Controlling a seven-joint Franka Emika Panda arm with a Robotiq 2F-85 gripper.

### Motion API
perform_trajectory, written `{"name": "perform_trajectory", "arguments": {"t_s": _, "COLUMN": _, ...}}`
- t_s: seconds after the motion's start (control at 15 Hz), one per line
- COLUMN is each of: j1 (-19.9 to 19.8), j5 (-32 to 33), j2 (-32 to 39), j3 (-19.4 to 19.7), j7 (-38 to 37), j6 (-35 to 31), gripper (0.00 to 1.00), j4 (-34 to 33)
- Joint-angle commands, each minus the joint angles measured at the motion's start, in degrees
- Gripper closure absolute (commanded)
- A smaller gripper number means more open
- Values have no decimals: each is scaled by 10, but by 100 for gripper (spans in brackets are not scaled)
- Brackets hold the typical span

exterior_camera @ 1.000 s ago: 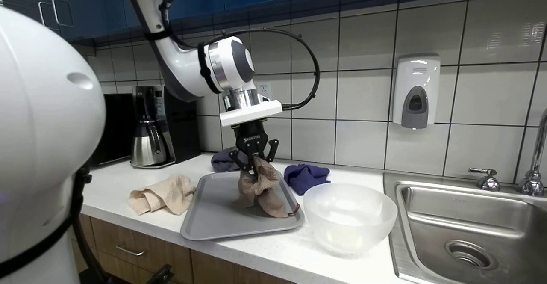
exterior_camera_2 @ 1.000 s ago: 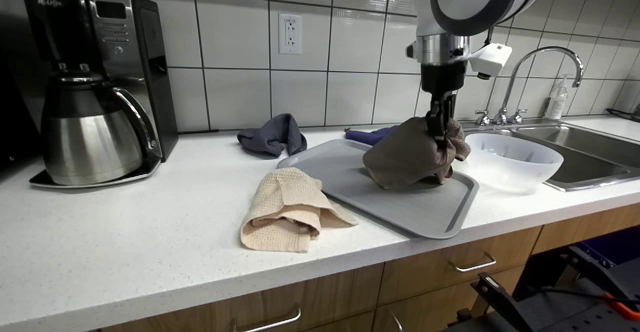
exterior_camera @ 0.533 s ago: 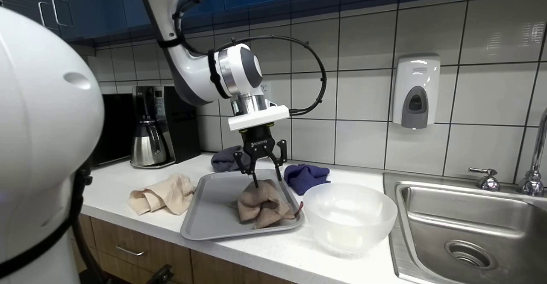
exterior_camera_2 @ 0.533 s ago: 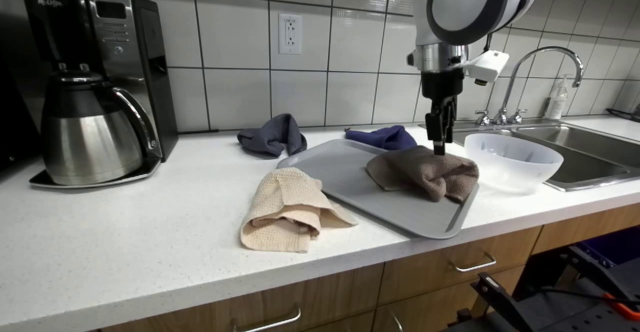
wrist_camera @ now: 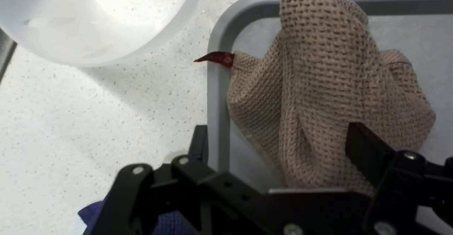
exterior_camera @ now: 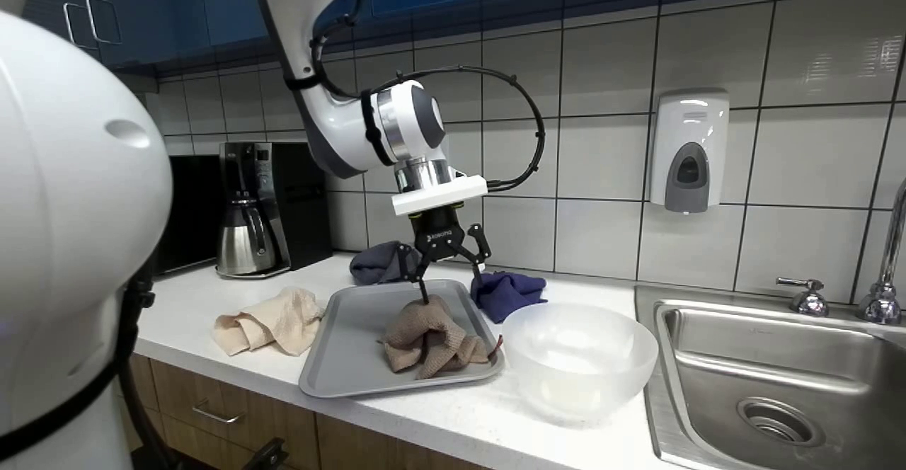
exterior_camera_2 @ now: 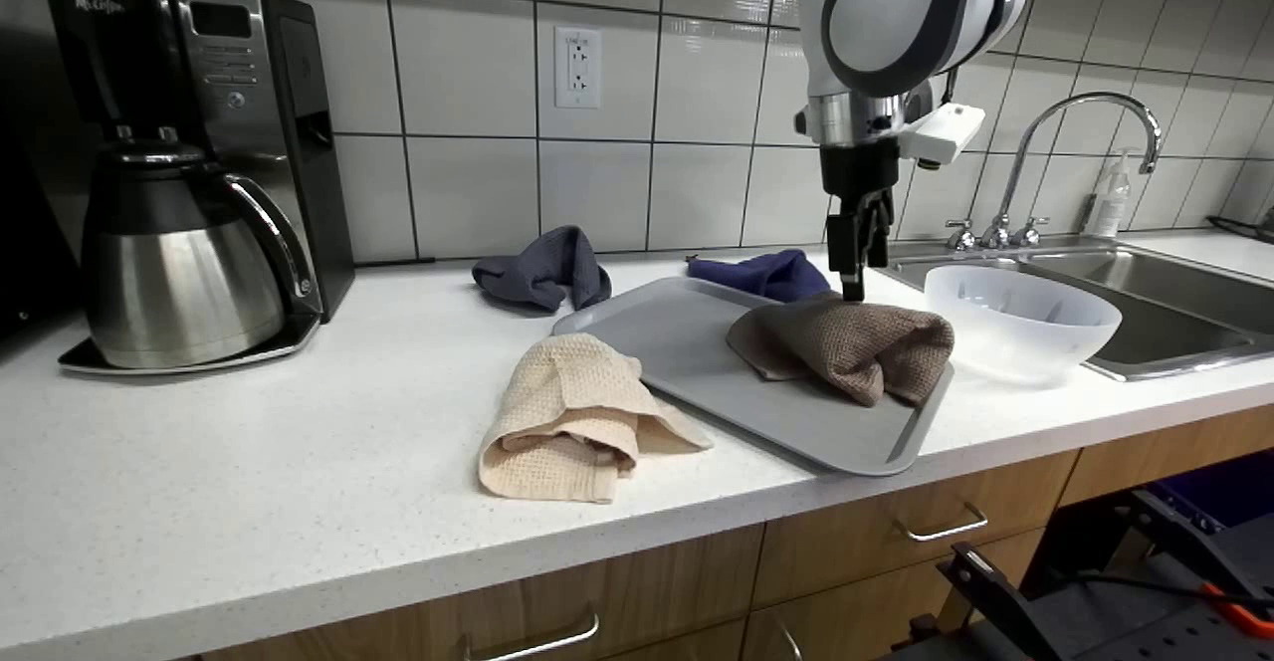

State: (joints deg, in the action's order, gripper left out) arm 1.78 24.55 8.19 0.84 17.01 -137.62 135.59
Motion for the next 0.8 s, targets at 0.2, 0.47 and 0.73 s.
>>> {"name": "perform_trajectory", "arguments": {"t_s": 0.2, "j1": -2, "j5": -14, "j2": 63, "j3": 0, "j7": -46, "j6": 30, "gripper": 0, "j4": -104}}
{"name": "perform_trajectory", "arguments": {"t_s": 0.47, "j1": -11, "j5": -63, "j2": 102, "j3": -1, "j7": -53, "j6": 24, "gripper": 0, "j4": -154}}
{"name": "perform_trajectory", "arguments": {"t_s": 0.73, "j1": -26, "j5": -114, "j2": 139, "j3": 0, "j7": -39, "j6": 24, "gripper": 0, "j4": -207}}
